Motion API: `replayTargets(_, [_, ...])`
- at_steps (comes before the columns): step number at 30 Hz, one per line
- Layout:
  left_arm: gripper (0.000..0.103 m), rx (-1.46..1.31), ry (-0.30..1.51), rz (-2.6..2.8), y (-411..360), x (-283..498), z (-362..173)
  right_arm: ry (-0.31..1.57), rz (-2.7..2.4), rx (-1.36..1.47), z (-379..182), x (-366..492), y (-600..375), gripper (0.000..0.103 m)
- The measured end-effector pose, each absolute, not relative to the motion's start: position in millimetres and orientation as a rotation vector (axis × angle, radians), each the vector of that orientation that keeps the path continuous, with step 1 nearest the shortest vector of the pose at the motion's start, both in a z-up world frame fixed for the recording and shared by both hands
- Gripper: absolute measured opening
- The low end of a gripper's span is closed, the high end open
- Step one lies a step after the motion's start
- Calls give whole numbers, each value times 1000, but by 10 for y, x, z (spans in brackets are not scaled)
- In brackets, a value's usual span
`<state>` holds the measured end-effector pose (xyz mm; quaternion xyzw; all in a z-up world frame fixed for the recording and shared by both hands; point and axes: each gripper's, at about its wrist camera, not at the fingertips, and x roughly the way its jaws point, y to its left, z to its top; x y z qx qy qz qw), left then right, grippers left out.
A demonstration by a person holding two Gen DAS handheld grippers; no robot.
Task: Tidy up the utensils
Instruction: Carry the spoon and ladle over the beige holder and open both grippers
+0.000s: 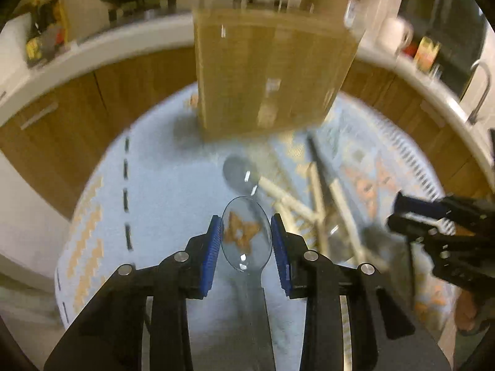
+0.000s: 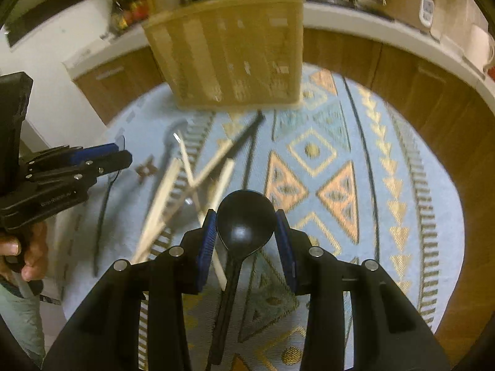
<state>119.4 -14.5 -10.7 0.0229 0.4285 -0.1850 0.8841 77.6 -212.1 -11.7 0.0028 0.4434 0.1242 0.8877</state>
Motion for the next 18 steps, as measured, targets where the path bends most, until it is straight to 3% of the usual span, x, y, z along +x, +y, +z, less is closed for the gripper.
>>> replayTargets(11, [31,-71,621,-404,-116,961,564,721,340,45,300,634,-2133,35])
replayTargets(18, [31,-100,425,-386,-176,1101,1206,557,292,116,844,935,-2287,35])
